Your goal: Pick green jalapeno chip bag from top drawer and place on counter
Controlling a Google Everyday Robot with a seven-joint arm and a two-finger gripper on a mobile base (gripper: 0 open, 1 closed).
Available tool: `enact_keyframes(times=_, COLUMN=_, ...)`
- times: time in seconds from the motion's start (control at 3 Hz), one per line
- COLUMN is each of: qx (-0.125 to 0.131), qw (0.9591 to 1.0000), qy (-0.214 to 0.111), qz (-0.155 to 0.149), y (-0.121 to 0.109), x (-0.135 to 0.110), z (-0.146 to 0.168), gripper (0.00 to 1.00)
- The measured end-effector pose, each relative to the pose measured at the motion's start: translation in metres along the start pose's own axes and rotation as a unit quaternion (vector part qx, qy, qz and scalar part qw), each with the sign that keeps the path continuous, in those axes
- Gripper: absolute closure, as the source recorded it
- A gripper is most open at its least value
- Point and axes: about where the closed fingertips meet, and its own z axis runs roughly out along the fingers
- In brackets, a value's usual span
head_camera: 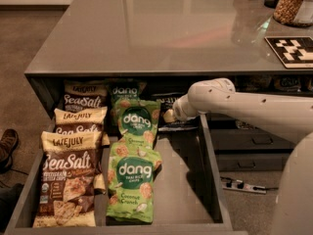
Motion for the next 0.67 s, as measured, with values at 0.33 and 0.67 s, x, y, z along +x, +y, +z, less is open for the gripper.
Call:
enact_keyframes(times=0.33, qx=0.000, qw=1.0000, qy=0.000, qz=0.000, y=0.0000, x=0.0000, z=0.0000, gripper=1.00)
enact_keyframes(times=0.67, qx=0.000, qw=1.0000, qy=0.000, qz=0.000, y=0.0001, x=-0.0003, z=-0.0004, gripper=1.00)
